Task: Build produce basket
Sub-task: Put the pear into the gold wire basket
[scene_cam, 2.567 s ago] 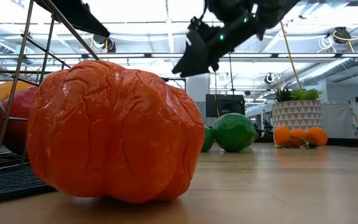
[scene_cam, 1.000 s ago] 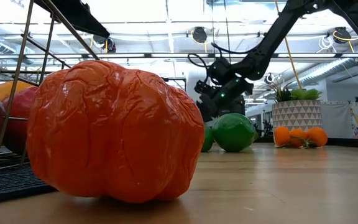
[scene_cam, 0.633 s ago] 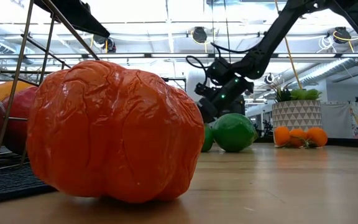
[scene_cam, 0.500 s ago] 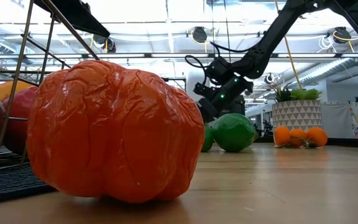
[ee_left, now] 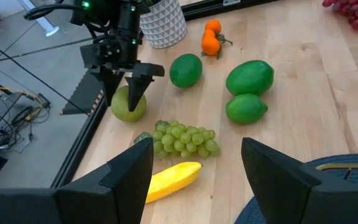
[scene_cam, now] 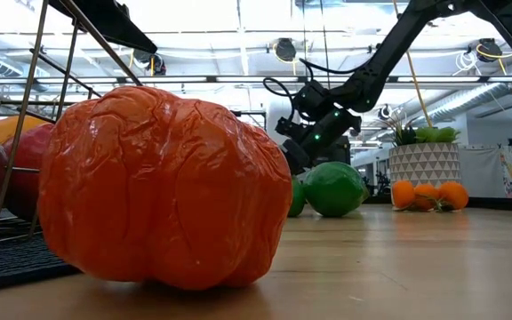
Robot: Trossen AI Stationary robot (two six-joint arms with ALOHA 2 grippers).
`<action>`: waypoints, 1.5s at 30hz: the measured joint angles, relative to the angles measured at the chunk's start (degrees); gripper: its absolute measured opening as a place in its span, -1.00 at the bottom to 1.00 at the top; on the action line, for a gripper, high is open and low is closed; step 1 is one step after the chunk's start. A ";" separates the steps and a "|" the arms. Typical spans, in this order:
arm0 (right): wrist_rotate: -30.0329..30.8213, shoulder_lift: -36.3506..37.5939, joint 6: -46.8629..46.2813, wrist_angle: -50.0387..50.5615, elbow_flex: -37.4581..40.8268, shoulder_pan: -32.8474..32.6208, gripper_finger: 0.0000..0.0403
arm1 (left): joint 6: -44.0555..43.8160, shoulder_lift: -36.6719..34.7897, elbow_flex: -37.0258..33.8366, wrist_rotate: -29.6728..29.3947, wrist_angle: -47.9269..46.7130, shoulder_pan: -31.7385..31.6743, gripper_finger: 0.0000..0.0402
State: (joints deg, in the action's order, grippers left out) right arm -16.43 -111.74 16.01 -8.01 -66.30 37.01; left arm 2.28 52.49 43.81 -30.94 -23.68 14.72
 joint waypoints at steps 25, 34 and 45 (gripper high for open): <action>0.07 10.88 -9.51 7.67 0.26 -7.10 0.34 | -2.55 0.00 0.00 0.54 -0.42 0.37 0.21; -0.24 25.46 -16.55 15.12 0.20 -16.15 0.35 | -4.66 0.00 0.00 2.60 -0.17 0.42 0.21; 1.82 40.45 -27.04 12.06 7.63 -32.81 0.35 | -7.98 0.00 0.00 2.75 2.40 1.88 0.21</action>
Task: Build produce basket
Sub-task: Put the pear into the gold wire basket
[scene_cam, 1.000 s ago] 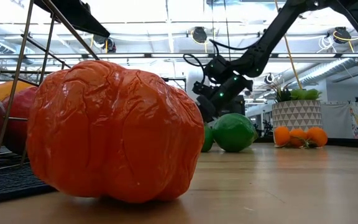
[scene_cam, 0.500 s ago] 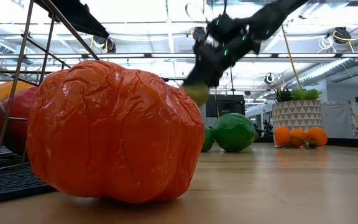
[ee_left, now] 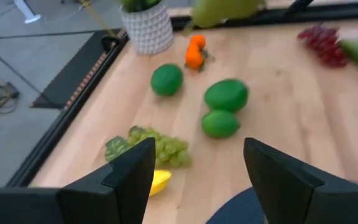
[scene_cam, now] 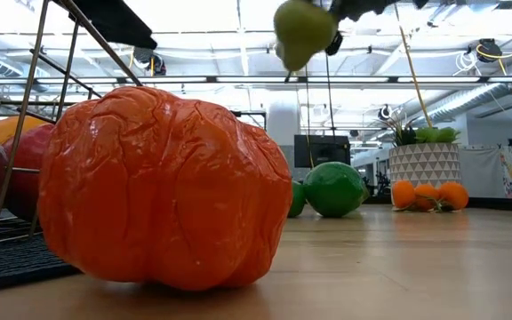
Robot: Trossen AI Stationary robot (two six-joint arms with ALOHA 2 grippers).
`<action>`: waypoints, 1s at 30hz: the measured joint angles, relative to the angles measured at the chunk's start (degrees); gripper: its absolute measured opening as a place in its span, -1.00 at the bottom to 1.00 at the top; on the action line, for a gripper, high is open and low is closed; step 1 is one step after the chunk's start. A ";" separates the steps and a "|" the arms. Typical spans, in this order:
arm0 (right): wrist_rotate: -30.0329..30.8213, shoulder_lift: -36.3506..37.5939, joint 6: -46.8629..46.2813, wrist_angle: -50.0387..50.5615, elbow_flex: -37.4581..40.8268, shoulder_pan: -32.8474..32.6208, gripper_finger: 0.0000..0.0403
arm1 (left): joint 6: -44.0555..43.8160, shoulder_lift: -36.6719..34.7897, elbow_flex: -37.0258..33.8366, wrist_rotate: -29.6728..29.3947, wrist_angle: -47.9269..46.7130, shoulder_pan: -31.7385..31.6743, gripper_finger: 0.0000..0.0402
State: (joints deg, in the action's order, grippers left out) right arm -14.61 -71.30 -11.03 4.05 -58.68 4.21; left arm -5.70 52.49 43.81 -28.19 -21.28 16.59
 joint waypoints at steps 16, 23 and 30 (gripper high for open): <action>17.22 0.68 -2.96 -40.16 16.96 -23.46 0.35 | 1.07 7.94 0.03 8.15 27.03 13.91 0.21; 17.44 0.69 3.19 -46.55 17.16 -28.18 0.35 | 10.25 16.70 0.16 7.11 41.96 16.23 0.21; 17.41 0.71 8.23 -50.54 17.18 -28.64 0.35 | 12.68 21.58 2.39 7.00 46.94 14.80 0.21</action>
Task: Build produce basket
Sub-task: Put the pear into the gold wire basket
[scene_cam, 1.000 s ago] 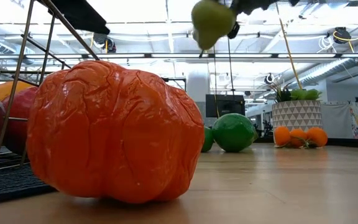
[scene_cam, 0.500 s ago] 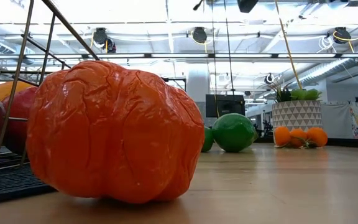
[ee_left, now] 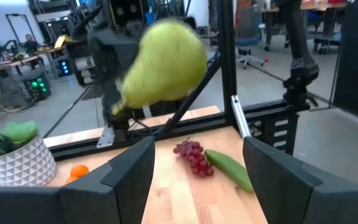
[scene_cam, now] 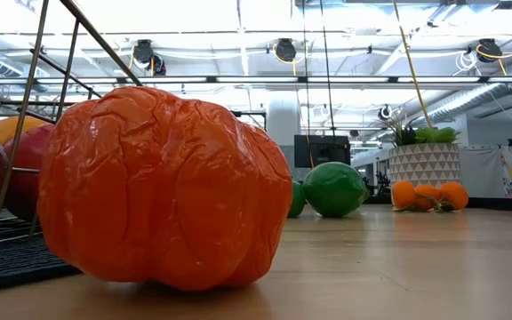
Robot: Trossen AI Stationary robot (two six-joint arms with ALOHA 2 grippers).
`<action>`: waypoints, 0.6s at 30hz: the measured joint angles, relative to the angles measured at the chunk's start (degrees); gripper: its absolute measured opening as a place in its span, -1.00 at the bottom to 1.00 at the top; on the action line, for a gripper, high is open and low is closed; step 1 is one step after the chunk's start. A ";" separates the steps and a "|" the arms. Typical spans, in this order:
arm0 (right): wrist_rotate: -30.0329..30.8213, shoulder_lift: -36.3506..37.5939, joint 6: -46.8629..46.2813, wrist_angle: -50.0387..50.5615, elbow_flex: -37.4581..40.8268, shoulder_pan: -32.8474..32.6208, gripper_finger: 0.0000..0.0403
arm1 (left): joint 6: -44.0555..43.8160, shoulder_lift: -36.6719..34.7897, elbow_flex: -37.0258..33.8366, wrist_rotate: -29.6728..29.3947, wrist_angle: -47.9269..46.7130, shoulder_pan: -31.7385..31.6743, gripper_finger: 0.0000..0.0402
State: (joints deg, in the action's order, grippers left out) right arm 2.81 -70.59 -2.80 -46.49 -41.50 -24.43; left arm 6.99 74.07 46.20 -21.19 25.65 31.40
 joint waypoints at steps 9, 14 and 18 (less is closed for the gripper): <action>-0.02 0.11 4.67 -7.64 -0.07 0.09 0.35 | 2.06 0.97 1.09 -2.89 -1.95 1.62 0.21; -0.07 0.07 3.25 -7.67 -0.07 -0.56 0.35 | 3.01 0.95 1.09 -2.40 -1.30 2.10 0.33; -0.04 0.07 1.74 -7.66 -0.07 -1.62 0.35 | 3.12 0.95 1.09 -2.31 -1.32 1.78 0.58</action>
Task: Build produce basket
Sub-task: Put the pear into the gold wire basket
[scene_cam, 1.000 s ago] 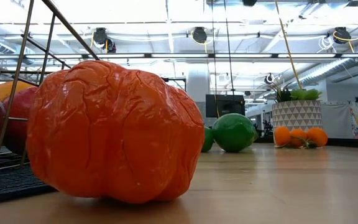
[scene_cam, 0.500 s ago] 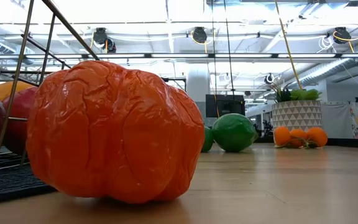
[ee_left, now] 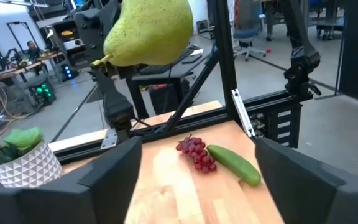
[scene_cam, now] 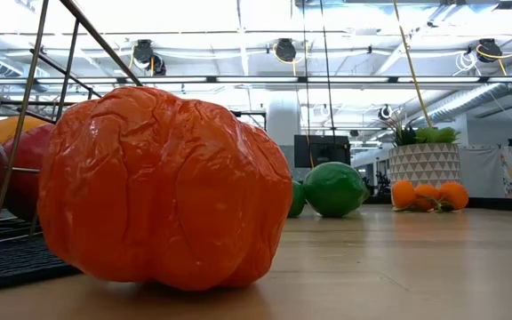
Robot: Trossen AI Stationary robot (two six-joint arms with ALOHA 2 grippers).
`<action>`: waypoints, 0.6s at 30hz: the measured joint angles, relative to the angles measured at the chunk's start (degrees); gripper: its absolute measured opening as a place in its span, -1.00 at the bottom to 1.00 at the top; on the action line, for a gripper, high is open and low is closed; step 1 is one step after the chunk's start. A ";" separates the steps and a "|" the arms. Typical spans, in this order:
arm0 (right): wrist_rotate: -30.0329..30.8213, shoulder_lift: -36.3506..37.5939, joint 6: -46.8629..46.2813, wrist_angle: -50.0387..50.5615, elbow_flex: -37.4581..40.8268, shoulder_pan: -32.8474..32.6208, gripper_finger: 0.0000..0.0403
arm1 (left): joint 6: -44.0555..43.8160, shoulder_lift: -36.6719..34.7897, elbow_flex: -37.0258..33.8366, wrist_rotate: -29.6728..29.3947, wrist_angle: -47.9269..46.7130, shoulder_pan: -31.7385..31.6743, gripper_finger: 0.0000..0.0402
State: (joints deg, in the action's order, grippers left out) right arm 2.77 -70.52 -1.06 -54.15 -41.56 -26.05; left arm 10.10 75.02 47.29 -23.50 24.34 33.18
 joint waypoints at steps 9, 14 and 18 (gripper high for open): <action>0.09 -0.28 -0.11 0.00 0.00 -2.61 0.35 | 3.17 -0.04 1.67 0.05 -0.67 -1.43 0.80; 0.15 -0.28 0.04 0.00 0.00 -2.68 0.35 | 5.25 -0.04 1.70 -0.44 -0.87 -1.50 0.68; 0.17 -0.28 -0.20 0.02 0.00 -2.70 0.35 | 5.25 -0.04 1.70 -0.89 -1.04 -1.50 0.60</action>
State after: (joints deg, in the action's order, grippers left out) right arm 2.94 -70.81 -1.26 -54.14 -41.56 -28.75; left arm 15.35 74.98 48.99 -24.39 23.30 31.69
